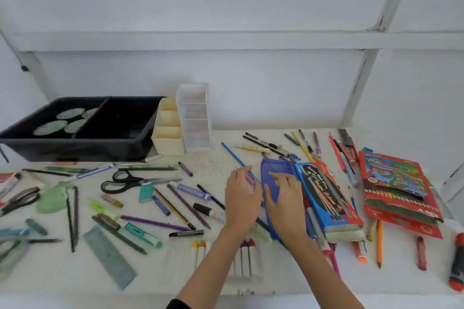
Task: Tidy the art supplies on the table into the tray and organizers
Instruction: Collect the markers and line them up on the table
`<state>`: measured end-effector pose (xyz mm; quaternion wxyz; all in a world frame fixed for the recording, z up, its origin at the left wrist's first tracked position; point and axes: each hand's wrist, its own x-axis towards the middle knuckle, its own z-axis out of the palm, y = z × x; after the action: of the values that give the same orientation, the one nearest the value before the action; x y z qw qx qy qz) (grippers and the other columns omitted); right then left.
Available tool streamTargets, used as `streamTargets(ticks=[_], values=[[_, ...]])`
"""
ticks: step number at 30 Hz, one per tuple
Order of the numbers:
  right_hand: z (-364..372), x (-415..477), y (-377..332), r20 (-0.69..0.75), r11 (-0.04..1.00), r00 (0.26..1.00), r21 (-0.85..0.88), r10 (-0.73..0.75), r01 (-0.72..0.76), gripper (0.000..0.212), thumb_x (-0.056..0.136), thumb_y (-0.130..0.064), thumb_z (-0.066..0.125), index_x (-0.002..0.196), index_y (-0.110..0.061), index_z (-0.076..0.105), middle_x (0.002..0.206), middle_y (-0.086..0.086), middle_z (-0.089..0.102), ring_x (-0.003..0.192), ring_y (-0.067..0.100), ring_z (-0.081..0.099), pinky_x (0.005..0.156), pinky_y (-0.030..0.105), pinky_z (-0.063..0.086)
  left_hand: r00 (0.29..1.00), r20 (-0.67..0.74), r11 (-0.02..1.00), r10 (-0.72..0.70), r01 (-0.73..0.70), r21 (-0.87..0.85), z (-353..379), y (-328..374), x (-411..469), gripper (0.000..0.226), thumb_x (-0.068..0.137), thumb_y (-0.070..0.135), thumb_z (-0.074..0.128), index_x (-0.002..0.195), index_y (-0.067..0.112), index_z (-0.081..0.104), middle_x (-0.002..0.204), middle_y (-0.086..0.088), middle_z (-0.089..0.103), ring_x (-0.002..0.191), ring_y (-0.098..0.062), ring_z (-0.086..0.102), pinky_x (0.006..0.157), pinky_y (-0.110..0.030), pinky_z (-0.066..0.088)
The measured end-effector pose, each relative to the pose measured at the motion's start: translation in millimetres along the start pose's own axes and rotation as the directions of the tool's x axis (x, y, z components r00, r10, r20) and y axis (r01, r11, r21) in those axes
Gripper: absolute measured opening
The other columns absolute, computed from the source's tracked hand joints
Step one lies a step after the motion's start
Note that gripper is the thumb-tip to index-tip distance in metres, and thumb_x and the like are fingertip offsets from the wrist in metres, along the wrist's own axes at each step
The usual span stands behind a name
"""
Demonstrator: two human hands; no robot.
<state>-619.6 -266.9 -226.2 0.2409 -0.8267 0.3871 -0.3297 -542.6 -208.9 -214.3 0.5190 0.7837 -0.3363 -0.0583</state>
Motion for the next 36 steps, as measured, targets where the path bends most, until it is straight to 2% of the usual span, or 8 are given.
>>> streamTargets(ticks=[3,6,11,19,24,30,33,36], values=[[25,-5,-27,0.112,0.988,0.986,0.098,-0.126,0.115,0.031,0.092,-0.017,0.057,0.123,-0.013,0.057,0.121,0.005,0.056,0.118,0.021,0.045,0.094,0.026,0.034,0.997,-0.071,0.999,-0.039,0.039,-0.007,-34,-14,-7,0.035,0.091,0.012,0.051,0.126,0.018,0.05,0.127,0.005,0.05,0.119,-0.007,0.043,0.093,-0.011,0.028],[53,-12,-53,0.2,0.971,0.963,0.193,-0.18,0.141,0.027,0.092,-0.015,0.055,0.119,-0.012,0.058,0.122,0.004,0.058,0.122,0.022,0.046,0.092,0.02,0.031,0.982,-0.163,0.995,-0.092,0.097,0.026,-70,-30,-11,0.037,0.091,0.011,0.051,0.127,0.019,0.05,0.124,0.01,0.049,0.114,-0.003,0.043,0.088,-0.009,0.029],[93,-21,-97,0.293,0.942,0.912,0.256,-0.288,0.215,0.022,0.09,-0.012,0.057,0.111,-0.009,0.063,0.105,0.007,0.063,0.1,0.023,0.053,0.08,0.024,0.036,0.943,-0.294,0.985,-0.153,0.171,0.037,-126,-61,-20,0.032,0.087,0.005,0.053,0.118,0.016,0.056,0.111,0.005,0.057,0.105,-0.009,0.05,0.088,-0.016,0.037],[154,-16,-157,0.383,0.934,0.87,0.292,-0.31,0.204,0.023,0.092,-0.011,0.053,0.112,-0.008,0.063,0.113,0.006,0.062,0.108,0.021,0.054,0.092,0.028,0.041,0.909,-0.363,0.975,-0.204,0.222,0.01,-193,-106,-9,0.028,0.089,0.007,0.053,0.114,0.019,0.057,0.109,0.009,0.057,0.103,-0.004,0.048,0.089,-0.015,0.036],[192,11,-179,0.426,0.956,0.861,0.211,-0.278,0.204,0.027,0.094,-0.012,0.05,0.118,-0.009,0.061,0.122,0.008,0.059,0.11,0.022,0.054,0.093,0.031,0.043,0.904,-0.37,0.972,-0.213,0.233,0.01,-226,-130,18,0.031,0.087,0.002,0.051,0.114,0.015,0.059,0.11,0.005,0.059,0.104,-0.006,0.052,0.09,-0.021,0.043],[230,52,-198,0.44,0.947,0.851,-0.001,-0.287,0.32,0.03,0.093,-0.003,0.045,0.117,-0.007,0.061,0.12,0.012,0.06,0.108,0.027,0.053,0.09,0.037,0.046,0.91,-0.334,0.967,-0.247,0.255,-0.022,-246,-161,48,0.029,0.088,0.004,0.052,0.112,0.018,0.06,0.112,0.003,0.06,0.104,-0.007,0.053,0.084,-0.014,0.039],[245,65,-200,0.48,0.928,0.839,-0.12,-0.258,0.354,0.03,0.092,-0.004,0.048,0.12,-0.01,0.058,0.119,0.011,0.058,0.105,0.025,0.054,0.087,0.033,0.048,0.912,-0.318,0.964,-0.258,0.264,-0.025,-250,-170,56,0.028,0.088,0.005,0.052,0.112,0.017,0.06,0.11,0.004,0.06,0.103,-0.006,0.053,0.08,-0.006,0.037],[254,71,-201,0.518,0.887,0.819,-0.222,-0.245,0.406,0.034,0.092,-0.003,0.05,0.125,-0.012,0.054,0.12,0.01,0.055,0.108,0.024,0.049,0.085,0.032,0.046,0.916,-0.3,0.962,-0.266,0.27,-0.028,-253,-177,62,0.028,0.089,0.004,0.052,0.111,0.018,0.06,0.108,0.005,0.06,0.101,-0.005,0.052,0.083,-0.011,0.039]])
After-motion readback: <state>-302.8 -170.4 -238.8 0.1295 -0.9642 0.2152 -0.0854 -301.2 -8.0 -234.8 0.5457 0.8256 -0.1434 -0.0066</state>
